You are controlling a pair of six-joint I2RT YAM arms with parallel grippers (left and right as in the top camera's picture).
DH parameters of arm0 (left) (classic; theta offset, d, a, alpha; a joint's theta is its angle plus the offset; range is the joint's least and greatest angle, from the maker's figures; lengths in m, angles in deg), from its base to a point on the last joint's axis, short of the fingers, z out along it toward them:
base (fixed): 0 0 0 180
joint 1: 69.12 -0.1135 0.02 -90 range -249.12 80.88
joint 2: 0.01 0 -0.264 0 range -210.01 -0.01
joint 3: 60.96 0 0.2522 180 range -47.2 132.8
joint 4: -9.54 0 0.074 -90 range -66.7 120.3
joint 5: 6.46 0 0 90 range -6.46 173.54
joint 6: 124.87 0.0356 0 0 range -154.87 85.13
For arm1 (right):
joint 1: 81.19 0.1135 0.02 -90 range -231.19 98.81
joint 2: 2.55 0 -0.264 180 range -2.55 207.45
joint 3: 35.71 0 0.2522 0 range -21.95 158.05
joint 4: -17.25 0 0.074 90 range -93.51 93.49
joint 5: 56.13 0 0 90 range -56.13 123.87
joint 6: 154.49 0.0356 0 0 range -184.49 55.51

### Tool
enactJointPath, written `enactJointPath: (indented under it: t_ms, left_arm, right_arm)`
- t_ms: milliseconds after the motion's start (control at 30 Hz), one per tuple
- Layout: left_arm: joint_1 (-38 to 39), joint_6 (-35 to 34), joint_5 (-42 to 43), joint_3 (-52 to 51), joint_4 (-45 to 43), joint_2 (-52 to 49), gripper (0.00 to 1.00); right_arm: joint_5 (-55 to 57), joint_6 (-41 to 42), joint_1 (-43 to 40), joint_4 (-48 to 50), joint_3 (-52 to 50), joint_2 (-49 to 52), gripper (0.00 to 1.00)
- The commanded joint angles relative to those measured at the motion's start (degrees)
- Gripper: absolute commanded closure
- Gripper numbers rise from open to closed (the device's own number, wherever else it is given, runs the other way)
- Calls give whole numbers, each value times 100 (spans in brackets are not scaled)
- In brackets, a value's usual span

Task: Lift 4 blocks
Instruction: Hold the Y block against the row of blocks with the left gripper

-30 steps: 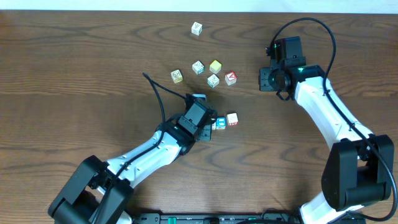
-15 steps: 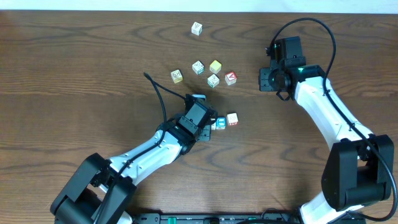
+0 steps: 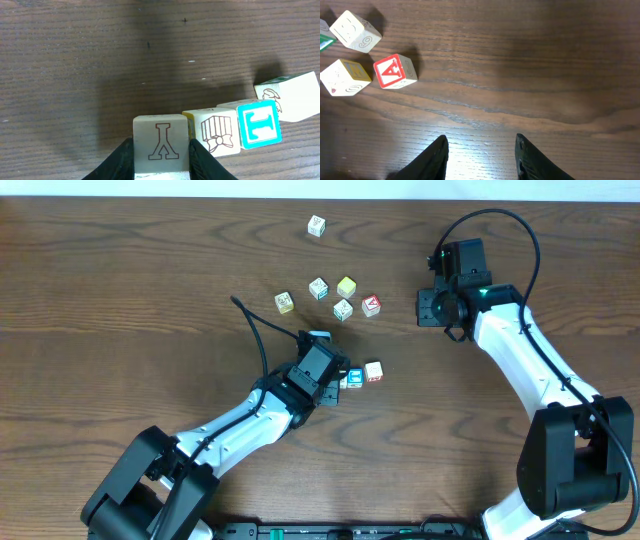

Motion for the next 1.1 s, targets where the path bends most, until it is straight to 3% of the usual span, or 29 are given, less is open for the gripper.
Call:
enactJointPath:
  t_ms: [0, 400, 667, 1067]
  left_arm:
    - [7, 57, -101, 0, -7, -195, 66]
    - [7, 57, -96, 2, -72, -380, 66]
    - [7, 55, -96, 2, -72, -380, 53]
    - [0, 107, -98, 2, -188, -374, 53]
  right_arm:
    - [74, -44, 35, -4, 96, 37, 59]
    - [74, -44, 35, -4, 96, 37, 59]
    - [76, -44, 35, -2, 96, 37, 59]
    - [76, -46, 35, -2, 96, 37, 59]
